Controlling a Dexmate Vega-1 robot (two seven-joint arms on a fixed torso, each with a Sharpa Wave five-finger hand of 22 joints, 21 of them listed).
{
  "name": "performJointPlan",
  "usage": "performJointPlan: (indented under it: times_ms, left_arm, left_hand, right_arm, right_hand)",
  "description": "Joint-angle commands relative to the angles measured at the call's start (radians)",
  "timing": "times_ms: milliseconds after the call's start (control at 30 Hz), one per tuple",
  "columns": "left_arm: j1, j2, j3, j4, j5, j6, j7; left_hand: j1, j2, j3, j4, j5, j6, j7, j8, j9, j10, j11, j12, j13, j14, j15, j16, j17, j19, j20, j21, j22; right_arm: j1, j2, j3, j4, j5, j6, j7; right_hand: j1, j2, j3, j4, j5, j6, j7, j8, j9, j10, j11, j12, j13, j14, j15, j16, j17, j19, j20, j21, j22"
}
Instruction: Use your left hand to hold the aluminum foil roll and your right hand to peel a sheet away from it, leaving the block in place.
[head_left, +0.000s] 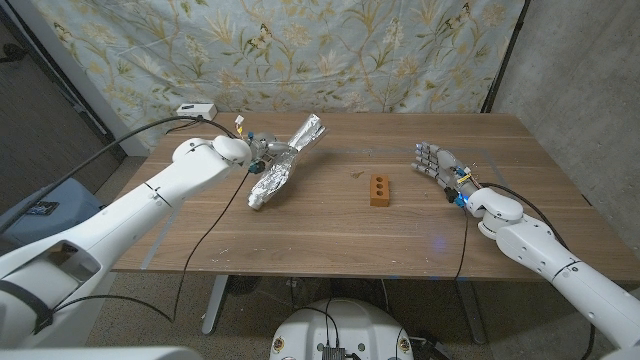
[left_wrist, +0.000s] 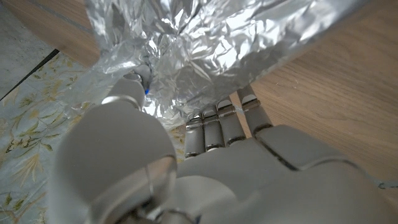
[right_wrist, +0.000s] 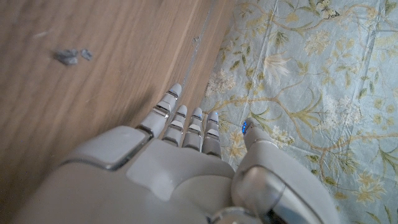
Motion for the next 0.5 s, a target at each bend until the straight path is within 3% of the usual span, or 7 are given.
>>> performJointPlan:
  times_ms: [33, 500]
  left_arm:
    - [0.041, -0.016, -0.054, 0.048, -0.1, -0.104, 0.023]
    - [0.044, -0.059, -0.078, 0.135, -0.182, -0.204, 0.018]
  left_hand:
    - [-0.006, 0.007, 0.021, 0.013, 0.011, 0.061, -0.045, 0.015, 0.009, 0.092, -0.078, 0.011, 0.064, 0.023, -0.007, -0.002, 0.001, 0.011, -0.002, 0.012, -0.001]
    - [-0.015, 0.006, 0.029, 0.015, 0.025, 0.063, -0.047, 0.03, 0.026, 0.095, -0.088, 0.025, 0.085, 0.033, -0.009, -0.011, 0.0, 0.016, -0.004, 0.016, -0.006]
  right_arm:
    - [-0.006, -0.022, 0.001, -0.035, 0.005, -0.033, -0.004]
    - [-0.003, -0.034, -0.002, -0.055, 0.008, -0.062, -0.009]
  right_hand:
    - [-0.009, 0.001, 0.002, -0.002, -0.001, -0.003, 0.001, 0.002, 0.005, -0.007, -0.002, 0.004, 0.003, 0.004, 0.015, 0.011, 0.004, 0.008, 0.027, 0.003, 0.002]
    - [-0.011, 0.0, 0.002, -0.001, -0.001, -0.008, 0.001, 0.001, 0.005, -0.009, 0.003, 0.004, 0.003, 0.003, 0.026, 0.012, 0.005, 0.012, 0.039, 0.003, 0.002]
